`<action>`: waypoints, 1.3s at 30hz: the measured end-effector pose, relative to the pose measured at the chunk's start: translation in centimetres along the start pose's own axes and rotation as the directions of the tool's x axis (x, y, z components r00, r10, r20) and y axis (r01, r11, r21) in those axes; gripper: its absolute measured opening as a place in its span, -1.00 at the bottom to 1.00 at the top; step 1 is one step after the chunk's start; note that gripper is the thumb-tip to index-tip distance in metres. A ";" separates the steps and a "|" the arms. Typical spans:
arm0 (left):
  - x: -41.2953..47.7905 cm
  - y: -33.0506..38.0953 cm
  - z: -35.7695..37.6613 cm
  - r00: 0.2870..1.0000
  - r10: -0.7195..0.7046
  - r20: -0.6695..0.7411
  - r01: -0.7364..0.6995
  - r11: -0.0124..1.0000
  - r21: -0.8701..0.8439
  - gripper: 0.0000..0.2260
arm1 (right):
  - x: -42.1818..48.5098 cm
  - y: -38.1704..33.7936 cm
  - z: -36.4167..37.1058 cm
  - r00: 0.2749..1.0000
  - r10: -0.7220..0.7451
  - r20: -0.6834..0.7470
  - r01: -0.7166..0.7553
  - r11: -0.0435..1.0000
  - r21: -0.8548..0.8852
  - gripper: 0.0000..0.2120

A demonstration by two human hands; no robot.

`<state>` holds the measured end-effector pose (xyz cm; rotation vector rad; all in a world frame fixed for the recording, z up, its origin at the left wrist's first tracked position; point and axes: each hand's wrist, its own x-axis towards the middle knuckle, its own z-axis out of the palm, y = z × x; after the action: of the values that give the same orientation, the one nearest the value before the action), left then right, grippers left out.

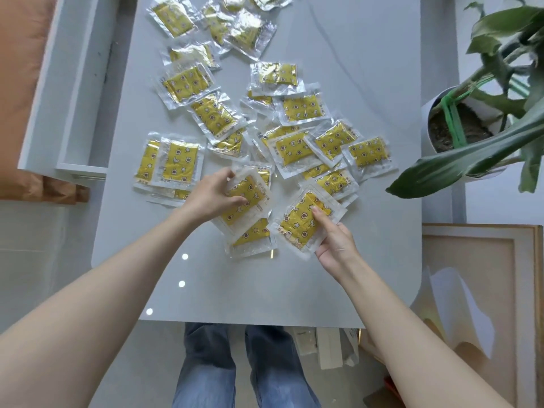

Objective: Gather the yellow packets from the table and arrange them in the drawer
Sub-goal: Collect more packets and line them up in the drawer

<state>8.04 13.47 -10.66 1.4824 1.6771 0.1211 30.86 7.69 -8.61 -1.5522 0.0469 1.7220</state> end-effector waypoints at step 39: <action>-30.7 -12.6 -38.4 0.951 -0.230 -0.208 -0.005 0.658 -0.753 -0.78 | -30.4 10.6 33.0 0.974 -0.142 0.176 0.166 0.978 -0.129 -0.82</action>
<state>-28.97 1.28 21.91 0.7337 1.6293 0.8971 -4.46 1.67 20.49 -1.4659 -0.2805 1.7547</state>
